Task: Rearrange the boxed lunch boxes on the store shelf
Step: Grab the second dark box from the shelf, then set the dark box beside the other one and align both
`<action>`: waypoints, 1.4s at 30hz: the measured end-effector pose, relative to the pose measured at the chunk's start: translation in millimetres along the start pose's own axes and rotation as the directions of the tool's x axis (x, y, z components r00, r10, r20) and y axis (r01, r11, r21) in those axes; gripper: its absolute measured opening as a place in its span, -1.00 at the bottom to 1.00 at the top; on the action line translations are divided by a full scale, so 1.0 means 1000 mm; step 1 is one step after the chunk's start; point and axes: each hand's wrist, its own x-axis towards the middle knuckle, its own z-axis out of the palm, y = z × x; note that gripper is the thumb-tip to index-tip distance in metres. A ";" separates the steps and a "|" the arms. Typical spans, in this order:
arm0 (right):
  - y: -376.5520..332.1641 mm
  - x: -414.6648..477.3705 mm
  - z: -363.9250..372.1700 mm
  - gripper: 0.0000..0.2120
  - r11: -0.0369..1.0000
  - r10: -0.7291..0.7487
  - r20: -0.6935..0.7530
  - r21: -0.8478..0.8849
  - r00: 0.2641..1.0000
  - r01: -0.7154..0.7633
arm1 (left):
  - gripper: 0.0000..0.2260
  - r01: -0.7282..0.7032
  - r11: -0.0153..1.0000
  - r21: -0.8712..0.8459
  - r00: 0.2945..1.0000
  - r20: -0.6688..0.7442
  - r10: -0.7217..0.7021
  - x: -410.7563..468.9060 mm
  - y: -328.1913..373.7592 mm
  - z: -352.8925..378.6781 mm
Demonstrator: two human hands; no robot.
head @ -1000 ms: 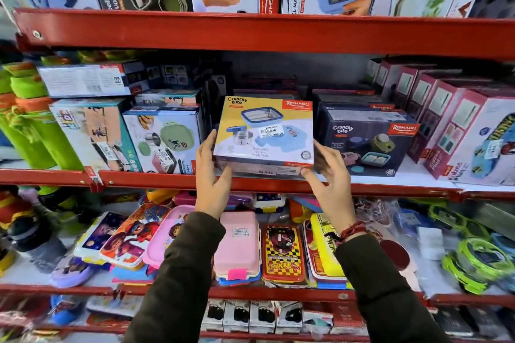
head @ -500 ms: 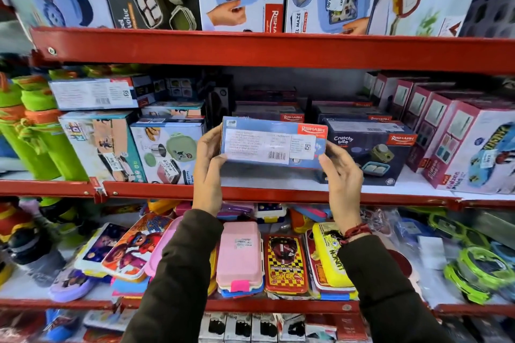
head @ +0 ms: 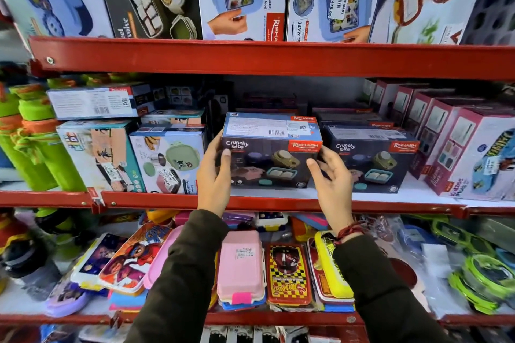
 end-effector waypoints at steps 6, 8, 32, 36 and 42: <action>0.015 0.006 0.008 -0.54 0.990 0.120 0.069 -0.089 0.990 -0.114 | -0.59 0.160 0.985 -0.058 0.986 0.057 -0.157 0.005 -0.004 0.010; 0.019 0.008 0.010 -0.53 0.981 0.172 0.094 -0.104 0.981 -0.162 | -0.63 0.196 0.978 -0.067 0.979 0.063 -0.191 0.006 -0.007 0.012; 0.013 -0.003 0.008 -0.37 0.943 0.304 0.117 0.105 0.946 -0.316 | -0.58 0.320 0.929 -0.186 0.947 0.083 -0.310 0.006 -0.031 0.014; 0.014 -0.009 0.005 -0.41 0.953 0.275 0.130 0.093 0.953 -0.287 | -0.53 0.272 0.947 -0.174 0.962 0.090 -0.259 -0.002 -0.030 0.008; 0.014 -0.020 0.002 -0.43 0.962 0.245 0.136 0.085 0.960 -0.258 | -0.51 0.221 0.960 -0.170 0.974 0.081 -0.210 -0.011 -0.031 0.005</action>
